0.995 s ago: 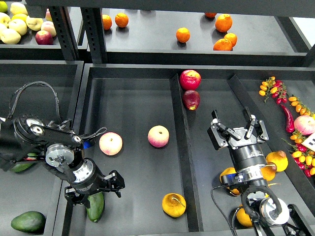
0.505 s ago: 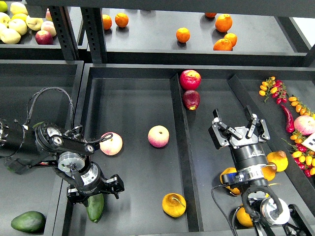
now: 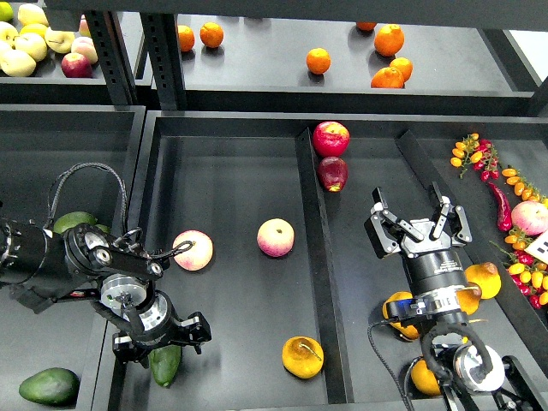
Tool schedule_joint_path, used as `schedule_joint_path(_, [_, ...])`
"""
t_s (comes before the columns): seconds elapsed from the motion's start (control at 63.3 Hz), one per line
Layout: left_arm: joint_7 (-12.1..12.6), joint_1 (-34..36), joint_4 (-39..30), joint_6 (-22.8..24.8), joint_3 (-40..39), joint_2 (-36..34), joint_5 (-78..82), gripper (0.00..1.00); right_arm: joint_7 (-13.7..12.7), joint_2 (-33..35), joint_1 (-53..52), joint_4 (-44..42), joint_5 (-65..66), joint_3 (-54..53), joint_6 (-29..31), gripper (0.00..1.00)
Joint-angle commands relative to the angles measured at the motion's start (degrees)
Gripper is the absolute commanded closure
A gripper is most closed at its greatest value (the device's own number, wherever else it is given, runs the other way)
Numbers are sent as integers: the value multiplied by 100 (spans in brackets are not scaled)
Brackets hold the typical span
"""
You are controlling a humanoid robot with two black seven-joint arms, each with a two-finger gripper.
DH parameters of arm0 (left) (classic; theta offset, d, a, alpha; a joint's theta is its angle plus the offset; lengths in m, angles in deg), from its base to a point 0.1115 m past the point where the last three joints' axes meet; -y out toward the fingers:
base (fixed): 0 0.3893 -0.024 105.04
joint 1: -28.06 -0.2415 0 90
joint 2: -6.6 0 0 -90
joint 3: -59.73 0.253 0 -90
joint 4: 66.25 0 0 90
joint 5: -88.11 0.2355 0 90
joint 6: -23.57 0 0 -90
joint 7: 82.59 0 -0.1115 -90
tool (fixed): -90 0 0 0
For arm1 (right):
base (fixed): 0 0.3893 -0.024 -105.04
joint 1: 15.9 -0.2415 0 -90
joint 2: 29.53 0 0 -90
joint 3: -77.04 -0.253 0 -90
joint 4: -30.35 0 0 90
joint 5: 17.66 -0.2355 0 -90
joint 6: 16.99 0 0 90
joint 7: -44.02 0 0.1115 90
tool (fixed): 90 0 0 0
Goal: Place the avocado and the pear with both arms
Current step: 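Lower the left gripper and close it around the green avocado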
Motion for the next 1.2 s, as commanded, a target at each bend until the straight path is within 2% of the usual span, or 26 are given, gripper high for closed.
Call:
schedule_joint_path(0.0, [1, -36, 47, 4, 34, 66, -7, 1, 0, 0, 0, 7, 0, 1, 53, 0])
schedule_joint_path(1.184, [1, -159, 627, 12, 174, 303, -16, 4, 0, 0, 9, 7, -9, -8, 229, 0])
